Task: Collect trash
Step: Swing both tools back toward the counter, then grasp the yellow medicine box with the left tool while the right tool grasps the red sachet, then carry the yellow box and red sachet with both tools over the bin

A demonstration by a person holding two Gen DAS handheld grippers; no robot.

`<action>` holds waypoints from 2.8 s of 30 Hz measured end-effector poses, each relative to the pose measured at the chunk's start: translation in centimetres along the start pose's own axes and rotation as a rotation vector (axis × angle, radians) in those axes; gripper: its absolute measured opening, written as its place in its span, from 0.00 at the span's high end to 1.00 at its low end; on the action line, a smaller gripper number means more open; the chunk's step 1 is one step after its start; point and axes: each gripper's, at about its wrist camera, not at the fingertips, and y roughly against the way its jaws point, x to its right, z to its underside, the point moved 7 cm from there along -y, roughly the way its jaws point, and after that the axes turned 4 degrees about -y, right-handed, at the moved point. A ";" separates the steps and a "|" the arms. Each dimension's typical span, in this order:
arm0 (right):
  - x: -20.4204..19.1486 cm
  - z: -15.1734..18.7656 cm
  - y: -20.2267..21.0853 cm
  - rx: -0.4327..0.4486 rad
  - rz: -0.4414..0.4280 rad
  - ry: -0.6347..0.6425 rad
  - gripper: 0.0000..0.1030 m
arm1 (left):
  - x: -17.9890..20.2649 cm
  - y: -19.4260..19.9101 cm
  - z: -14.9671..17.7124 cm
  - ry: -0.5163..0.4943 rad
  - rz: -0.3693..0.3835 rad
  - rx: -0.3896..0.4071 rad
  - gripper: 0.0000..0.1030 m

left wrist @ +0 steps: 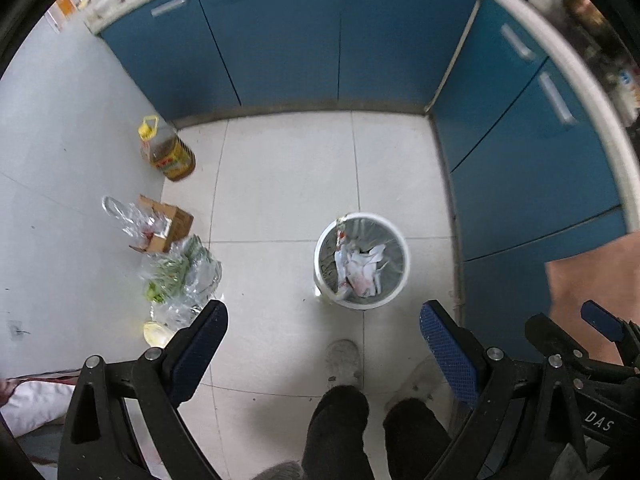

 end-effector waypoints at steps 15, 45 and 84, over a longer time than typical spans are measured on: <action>3.6 -1.1 20.2 0.192 -0.146 -0.121 0.00 | 4.4 18.2 -1.5 -0.044 -0.054 0.225 0.05; 65.8 22.0 24.3 0.213 0.244 -1.178 0.26 | 70.7 9.6 11.4 -1.052 0.252 -0.193 0.03; 46.9 9.9 28.1 0.354 0.204 -0.741 0.97 | 51.9 17.6 1.3 -0.788 0.341 0.071 0.47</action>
